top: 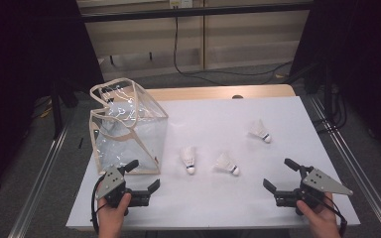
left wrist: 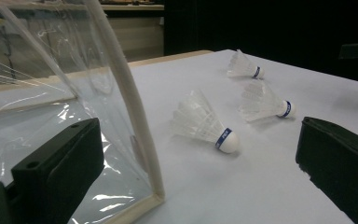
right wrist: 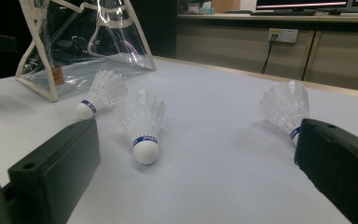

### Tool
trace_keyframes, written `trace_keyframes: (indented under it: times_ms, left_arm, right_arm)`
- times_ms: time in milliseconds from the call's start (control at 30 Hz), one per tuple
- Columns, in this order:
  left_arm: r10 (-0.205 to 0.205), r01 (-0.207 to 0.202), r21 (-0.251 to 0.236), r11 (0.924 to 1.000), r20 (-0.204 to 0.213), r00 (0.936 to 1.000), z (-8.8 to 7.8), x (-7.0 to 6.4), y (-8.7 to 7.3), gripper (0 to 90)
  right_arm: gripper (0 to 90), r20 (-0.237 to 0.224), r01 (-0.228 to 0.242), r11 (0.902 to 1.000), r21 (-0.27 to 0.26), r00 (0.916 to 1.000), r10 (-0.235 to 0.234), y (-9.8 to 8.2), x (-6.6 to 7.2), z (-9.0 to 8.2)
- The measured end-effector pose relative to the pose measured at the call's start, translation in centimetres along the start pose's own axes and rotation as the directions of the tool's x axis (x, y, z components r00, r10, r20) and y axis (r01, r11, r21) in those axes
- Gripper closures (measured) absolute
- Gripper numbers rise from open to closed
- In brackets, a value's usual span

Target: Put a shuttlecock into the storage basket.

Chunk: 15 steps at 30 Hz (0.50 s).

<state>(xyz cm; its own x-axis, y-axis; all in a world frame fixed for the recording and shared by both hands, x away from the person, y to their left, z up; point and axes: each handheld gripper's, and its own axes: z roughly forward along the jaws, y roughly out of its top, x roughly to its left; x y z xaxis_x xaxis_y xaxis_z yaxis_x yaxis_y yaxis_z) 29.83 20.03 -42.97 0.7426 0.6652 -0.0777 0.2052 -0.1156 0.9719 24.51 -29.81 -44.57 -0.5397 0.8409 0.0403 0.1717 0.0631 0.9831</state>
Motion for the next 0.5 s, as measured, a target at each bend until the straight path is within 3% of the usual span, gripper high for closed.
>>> trace_keyframes:
  times_ms: [167,367,500]
  left_arm:
    - [-0.017,0.017,-0.006,0.9998,0.012,0.9998,0.6,-0.5,0.1,0.9]
    - [0.004,-0.005,0.002,1.0,0.032,0.9995,1.0,-1.1,0.2,0.9]
    - [-0.002,0.002,0.007,1.0,0.041,0.9992,1.3,-1.4,0.3,1.0]
  right_arm:
    - [0.0,-0.003,-0.001,1.0,0.002,1.0,0.001,0.0,0.0,0.0]
    - [0.0,-0.01,0.003,1.0,-0.001,0.9999,-0.003,0.0,0.0,0.1]
    - [0.0,-0.01,0.001,1.0,0.001,0.9999,-0.001,0.0,0.0,0.1]
